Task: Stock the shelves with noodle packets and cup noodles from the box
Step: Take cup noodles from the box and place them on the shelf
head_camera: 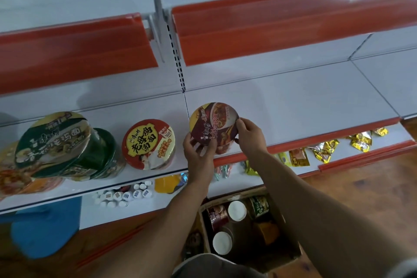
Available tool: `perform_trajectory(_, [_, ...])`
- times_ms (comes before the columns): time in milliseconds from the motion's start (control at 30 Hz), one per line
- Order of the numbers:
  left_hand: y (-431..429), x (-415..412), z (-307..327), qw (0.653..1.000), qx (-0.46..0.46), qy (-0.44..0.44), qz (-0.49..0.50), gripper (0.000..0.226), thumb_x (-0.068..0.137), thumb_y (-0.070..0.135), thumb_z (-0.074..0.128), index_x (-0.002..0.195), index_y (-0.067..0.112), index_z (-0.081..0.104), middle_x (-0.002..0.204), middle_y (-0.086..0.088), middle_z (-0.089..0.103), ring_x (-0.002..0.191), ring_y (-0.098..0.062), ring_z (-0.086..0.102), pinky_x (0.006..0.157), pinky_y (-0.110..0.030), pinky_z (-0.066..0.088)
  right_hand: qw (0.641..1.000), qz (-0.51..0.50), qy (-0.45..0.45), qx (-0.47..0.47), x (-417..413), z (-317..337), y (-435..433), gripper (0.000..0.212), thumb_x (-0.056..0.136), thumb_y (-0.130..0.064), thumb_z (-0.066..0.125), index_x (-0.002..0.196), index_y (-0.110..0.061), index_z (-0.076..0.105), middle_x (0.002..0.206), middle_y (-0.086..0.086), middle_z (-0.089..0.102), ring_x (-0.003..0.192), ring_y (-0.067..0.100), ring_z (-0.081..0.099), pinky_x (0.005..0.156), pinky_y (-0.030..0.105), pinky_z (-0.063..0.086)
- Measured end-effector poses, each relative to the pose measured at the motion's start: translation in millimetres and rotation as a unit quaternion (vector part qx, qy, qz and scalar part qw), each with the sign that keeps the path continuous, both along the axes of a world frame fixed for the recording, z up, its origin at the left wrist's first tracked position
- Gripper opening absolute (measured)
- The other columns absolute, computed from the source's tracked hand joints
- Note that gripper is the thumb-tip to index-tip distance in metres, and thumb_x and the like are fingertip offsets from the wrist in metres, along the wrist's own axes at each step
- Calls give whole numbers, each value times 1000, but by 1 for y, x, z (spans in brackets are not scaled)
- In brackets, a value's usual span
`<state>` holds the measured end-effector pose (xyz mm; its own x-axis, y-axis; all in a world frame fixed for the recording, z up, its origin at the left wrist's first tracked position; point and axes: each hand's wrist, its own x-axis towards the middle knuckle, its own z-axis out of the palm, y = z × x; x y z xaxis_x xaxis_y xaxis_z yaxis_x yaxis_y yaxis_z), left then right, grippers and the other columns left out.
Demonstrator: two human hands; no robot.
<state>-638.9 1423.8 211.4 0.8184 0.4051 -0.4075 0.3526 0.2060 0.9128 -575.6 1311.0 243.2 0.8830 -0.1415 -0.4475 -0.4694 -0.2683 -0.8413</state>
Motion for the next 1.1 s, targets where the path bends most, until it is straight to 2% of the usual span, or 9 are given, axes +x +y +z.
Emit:
perform_trajectory(100, [-1, 1, 2, 999, 17, 20, -28, 70, 90, 25, 70, 146, 24, 27, 144, -2, 44, 129, -16, 48, 82, -15, 45, 1000, -14, 19, 2, 1, -3, -3, 28, 98, -26, 40, 101, -21, 67, 95, 0, 69, 96, 22, 65, 89, 48, 57])
perform_trajectory(267, [-2, -2, 3, 999, 19, 35, -26, 69, 90, 25, 70, 145, 23, 29, 145, -4, 45, 128, -16, 48, 95, -28, 44, 999, 6, 33, -7, -2, 4, -7, 25, 95, -24, 45, 85, -20, 68, 93, 4, 70, 97, 28, 65, 89, 51, 55])
perform_trajectory(367, [-3, -5, 9, 999, 12, 47, -23, 69, 90, 26, 70, 146, 23, 31, 145, -3, 46, 121, -14, 50, 93, -29, 43, 999, 11, 32, -16, -5, 12, -12, 27, 93, -21, 47, 73, -26, 65, 91, 3, 70, 93, 26, 65, 90, 51, 55])
perform_trajectory(533, [-4, -18, 18, 997, 46, 67, 1, 56, 91, 28, 68, 140, 19, 43, 139, 0, 51, 112, -12, 50, 87, -29, 42, 999, -5, 31, -40, -15, 18, -29, 28, 91, -19, 51, 104, 2, 64, 109, 24, 66, 108, 41, 61, 91, 60, 50])
perform_trajectory(667, [-6, -35, 26, 992, 105, 64, -16, 31, 91, 32, 67, 118, 21, 56, 123, 1, 60, 104, -15, 57, 72, -26, 46, 996, 19, 27, -77, -27, 26, -43, 30, 90, -17, 53, 111, 1, 66, 107, 24, 68, 90, 32, 65, 92, 57, 52])
perform_trajectory(733, [-9, -45, 30, 987, 144, 62, -46, 18, 92, 32, 65, 107, 24, 57, 111, 3, 62, 98, -16, 59, 74, -28, 49, 993, 44, 26, -111, -34, 29, -51, 31, 91, -20, 54, 114, -6, 68, 103, 16, 70, 88, 24, 61, 89, 47, 54])
perform_trajectory(900, [-18, -69, 28, 951, 219, 106, -193, 10, 94, 36, 61, 97, 27, 63, 99, 6, 67, 90, -13, 60, 78, -29, 47, 971, 117, 20, -207, -57, 30, -66, 26, 92, -28, 54, 114, -17, 65, 104, 1, 69, 89, 18, 63, 72, 29, 49])
perform_trajectory(1033, [-29, -87, 16, 894, 257, 191, -313, 14, 91, 37, 60, 97, 26, 64, 92, 11, 62, 87, -14, 59, 74, -27, 45, 949, 148, 32, -278, -77, 20, -77, 19, 91, -29, 54, 81, -15, 62, 75, 1, 66, 70, 19, 62, 61, 29, 51])
perform_trajectory(1100, [-34, -96, 5, 864, 275, 225, -356, 19, 90, 39, 59, 100, 24, 64, 94, 9, 62, 84, -11, 57, 70, -26, 43, 939, 162, 53, -300, -88, 9, -81, 15, 90, -24, 54, 81, -15, 62, 71, 1, 61, 71, 22, 60, 58, 26, 46])
